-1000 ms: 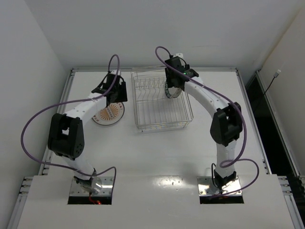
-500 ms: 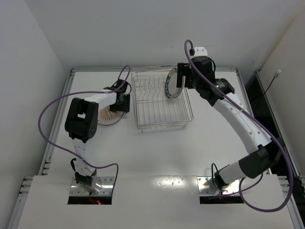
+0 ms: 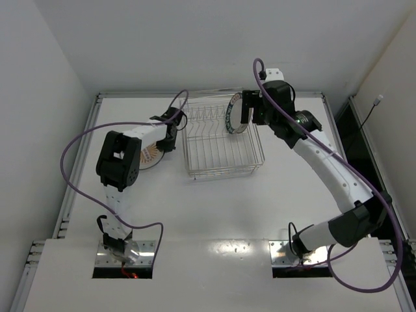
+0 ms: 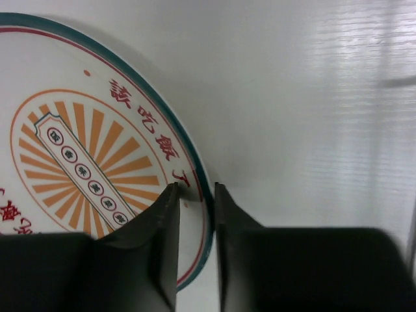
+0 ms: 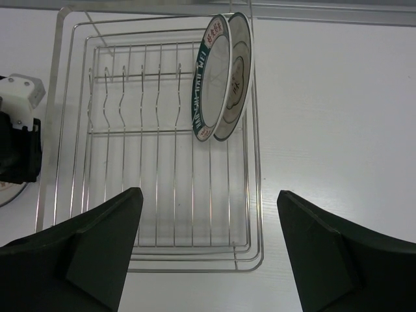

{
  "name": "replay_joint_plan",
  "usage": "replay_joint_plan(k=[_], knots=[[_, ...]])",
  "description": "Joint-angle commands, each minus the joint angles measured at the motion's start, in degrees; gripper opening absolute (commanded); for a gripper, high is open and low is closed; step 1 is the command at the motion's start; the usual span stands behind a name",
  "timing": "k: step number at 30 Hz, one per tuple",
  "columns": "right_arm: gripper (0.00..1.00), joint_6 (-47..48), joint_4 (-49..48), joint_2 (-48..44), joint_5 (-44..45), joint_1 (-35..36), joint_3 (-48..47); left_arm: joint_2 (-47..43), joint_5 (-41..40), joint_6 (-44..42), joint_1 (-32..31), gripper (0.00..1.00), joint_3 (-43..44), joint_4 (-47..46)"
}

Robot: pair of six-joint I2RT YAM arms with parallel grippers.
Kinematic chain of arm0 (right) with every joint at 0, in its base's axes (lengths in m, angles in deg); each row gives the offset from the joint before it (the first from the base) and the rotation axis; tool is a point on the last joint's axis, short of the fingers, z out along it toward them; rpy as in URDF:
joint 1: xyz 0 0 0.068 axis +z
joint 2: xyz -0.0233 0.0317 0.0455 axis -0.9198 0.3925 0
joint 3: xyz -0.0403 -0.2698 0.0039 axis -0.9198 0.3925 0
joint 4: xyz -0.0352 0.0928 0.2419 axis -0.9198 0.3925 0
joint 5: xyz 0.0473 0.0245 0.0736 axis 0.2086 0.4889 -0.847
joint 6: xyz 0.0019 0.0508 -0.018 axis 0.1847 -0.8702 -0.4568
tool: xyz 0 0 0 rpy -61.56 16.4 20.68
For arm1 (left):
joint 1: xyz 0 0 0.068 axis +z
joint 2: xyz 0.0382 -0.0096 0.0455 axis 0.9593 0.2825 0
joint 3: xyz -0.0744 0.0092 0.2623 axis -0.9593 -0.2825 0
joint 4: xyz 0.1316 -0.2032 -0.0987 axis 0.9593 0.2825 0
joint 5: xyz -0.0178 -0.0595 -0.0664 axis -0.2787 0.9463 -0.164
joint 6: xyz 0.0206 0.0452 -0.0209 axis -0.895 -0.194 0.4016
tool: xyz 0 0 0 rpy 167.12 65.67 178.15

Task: Load the plates into the dish rack

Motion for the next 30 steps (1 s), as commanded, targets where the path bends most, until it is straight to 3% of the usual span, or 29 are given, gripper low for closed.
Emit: replay_joint_plan(k=[1, 3, 7, 15, 20, 26, 30], knots=[[0.82, -0.81, -2.12, -2.76, -0.37, -0.09, 0.19, 3.69, 0.40, 0.20, -0.09, 0.07, 0.07, 2.77], [0.83, -0.81, -1.59, -3.28, -0.37, -0.62, -0.50, 4.31, 0.40, 0.20, -0.09, 0.00, 0.59, 2.78], [0.85, -0.81, -0.98, -3.81, 0.24, -0.62, -1.04, 4.31, -0.21, 0.20, -0.09, 0.00, 1.12, 3.39], [0.85, -0.81, 0.77, -5.83, 0.24, -0.62, -1.04, -6.66, -8.73, 4.24, -0.61, 0.00, 2.60, 4.19], [0.85, -0.81, 1.39, -6.36, -0.28, -0.62, -1.04, -12.99, -9.27, 6.27, 0.61, 0.00, 3.85, 6.29], [0.85, -1.34, 1.92, -8.02, -1.34, -0.62, 0.01, -17.31, -8.13, 9.34, 0.62, 0.00, 8.76, 8.92], [0.85, -1.34, 1.92, -9.08, -1.34, -0.62, 0.02, -19.16, -8.13, 11.53, 0.62, 0.00, 17.54, 11.04]])
